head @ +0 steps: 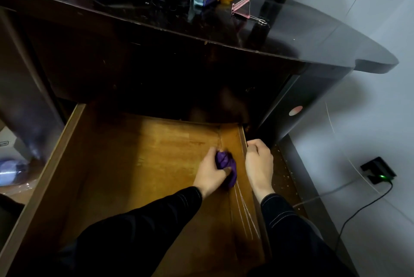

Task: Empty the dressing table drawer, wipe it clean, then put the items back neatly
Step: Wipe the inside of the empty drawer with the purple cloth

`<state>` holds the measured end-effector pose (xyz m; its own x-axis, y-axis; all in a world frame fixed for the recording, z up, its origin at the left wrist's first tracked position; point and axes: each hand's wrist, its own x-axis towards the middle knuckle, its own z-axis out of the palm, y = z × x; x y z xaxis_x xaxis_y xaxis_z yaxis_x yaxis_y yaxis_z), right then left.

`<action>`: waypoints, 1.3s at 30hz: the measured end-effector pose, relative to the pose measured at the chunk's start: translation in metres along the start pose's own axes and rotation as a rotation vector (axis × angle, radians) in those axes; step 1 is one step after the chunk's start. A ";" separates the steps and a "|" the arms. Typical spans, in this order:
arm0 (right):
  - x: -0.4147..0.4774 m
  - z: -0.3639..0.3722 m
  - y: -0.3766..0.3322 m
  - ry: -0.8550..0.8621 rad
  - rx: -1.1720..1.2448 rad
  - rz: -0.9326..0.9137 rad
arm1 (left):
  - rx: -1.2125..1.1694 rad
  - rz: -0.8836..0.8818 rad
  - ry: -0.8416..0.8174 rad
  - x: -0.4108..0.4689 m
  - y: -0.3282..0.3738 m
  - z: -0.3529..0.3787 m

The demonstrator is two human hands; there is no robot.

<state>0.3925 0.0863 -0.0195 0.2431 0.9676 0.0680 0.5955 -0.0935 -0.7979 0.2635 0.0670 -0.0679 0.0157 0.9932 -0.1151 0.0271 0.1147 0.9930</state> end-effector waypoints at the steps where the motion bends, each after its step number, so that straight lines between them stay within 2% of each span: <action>1: -0.001 -0.002 0.001 -0.041 0.041 0.018 | -0.005 -0.053 -0.009 0.000 -0.001 -0.003; 3: -0.007 -0.005 0.006 -0.143 0.120 0.070 | -0.042 -0.045 0.000 0.004 0.005 -0.006; 5: -0.019 -0.009 0.016 -0.208 0.164 0.093 | -0.113 0.053 0.028 0.008 0.019 -0.007; 9: -0.036 -0.013 0.024 -0.175 0.165 0.060 | -0.176 0.208 0.045 0.008 0.032 0.002; 11: -0.036 -0.013 0.022 -0.161 0.175 0.066 | -0.113 0.178 0.021 0.004 0.020 0.003; 15: -0.037 -0.013 0.023 -0.150 0.167 0.117 | 0.025 0.008 -0.055 0.000 0.005 -0.005; 22: -0.038 -0.013 0.025 -0.114 0.183 0.114 | -0.169 0.197 0.031 0.006 0.035 -0.003; 24: -0.038 -0.013 0.024 -0.115 0.191 0.122 | -0.087 0.166 0.021 0.001 0.023 0.000; 26: -0.038 -0.014 0.023 -0.124 0.200 0.132 | 0.064 0.061 -0.031 -0.005 0.008 0.000; 28: -0.039 -0.015 0.024 -0.124 0.203 0.127 | 0.104 -0.024 -0.085 -0.009 0.000 -0.002; 34: -0.038 -0.012 0.026 -0.107 0.198 0.131 | -0.025 0.142 -0.096 -0.010 0.016 -0.003; 39: -0.039 -0.015 0.026 -0.117 0.215 0.134 | 0.214 0.063 -0.140 -0.019 -0.008 -0.004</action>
<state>0.4097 0.0430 -0.0338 0.2116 0.9715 -0.1064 0.3849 -0.1829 -0.9046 0.2592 0.0476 -0.0736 0.1613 0.9844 -0.0703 0.2321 0.0314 0.9722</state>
